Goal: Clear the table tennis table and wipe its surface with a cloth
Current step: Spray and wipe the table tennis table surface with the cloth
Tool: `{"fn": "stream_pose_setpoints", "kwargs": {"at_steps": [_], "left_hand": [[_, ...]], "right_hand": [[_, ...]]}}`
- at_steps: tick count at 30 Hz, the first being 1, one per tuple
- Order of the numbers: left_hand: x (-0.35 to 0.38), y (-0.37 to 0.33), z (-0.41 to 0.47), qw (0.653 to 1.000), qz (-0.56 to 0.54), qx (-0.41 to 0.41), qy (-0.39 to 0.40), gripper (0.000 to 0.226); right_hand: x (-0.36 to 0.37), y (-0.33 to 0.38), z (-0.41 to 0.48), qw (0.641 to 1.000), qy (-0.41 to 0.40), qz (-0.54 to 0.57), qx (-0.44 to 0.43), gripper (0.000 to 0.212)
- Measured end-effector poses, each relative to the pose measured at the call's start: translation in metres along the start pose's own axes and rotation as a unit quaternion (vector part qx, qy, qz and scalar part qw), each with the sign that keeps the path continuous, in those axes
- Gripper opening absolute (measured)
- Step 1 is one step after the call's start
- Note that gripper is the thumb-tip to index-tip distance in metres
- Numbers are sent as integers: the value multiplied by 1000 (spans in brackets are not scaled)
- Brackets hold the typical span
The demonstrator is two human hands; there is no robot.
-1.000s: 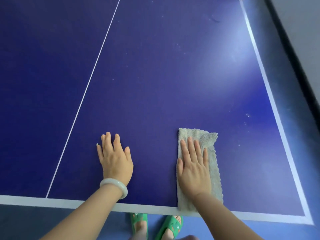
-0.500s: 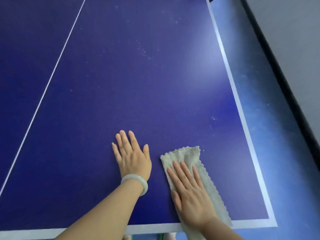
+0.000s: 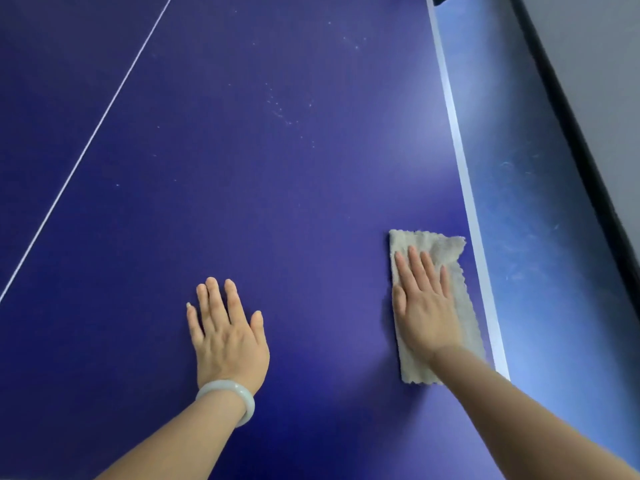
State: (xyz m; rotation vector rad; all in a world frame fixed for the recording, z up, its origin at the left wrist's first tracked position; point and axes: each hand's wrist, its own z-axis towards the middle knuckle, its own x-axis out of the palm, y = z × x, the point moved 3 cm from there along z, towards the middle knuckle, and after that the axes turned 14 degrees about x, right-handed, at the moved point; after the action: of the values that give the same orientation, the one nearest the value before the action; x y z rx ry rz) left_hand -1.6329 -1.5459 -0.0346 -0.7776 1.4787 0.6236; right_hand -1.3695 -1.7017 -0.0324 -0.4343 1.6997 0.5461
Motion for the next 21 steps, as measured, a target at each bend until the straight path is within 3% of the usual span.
{"fn": "stream_pose_setpoints", "kwargs": {"at_steps": [2,5,9,11,13,16,18,21], "left_hand": [[0,0,1,1000,5,-1,-6,63],[1,-1,1,1000,12,-3,1,68],[1,0,1,1000,23,-10,4,68],[1,0,0,1000,22,-13,5,69],[2,-1,1,1000,17,-13,4,69],[2,0,1,1000,18,-11,3,69],[2,0,1,1000,17,-14,1,69],[1,-1,0,1000,17,-11,-1,68]], "right_hand": [[8,25,-26,999,-27,15,28,58],[14,69,-56,994,-4,6,-106,57],[14,80,-4,961,20,-11,-275,57],[11,60,40,978,4,-3,-207,59],[3,28,71,999,-14,18,-43,62],[0,4,54,988,-21,52,143,59],[5,21,16,985,-38,48,162,59],[18,68,-20,997,-40,35,59,60]]}}
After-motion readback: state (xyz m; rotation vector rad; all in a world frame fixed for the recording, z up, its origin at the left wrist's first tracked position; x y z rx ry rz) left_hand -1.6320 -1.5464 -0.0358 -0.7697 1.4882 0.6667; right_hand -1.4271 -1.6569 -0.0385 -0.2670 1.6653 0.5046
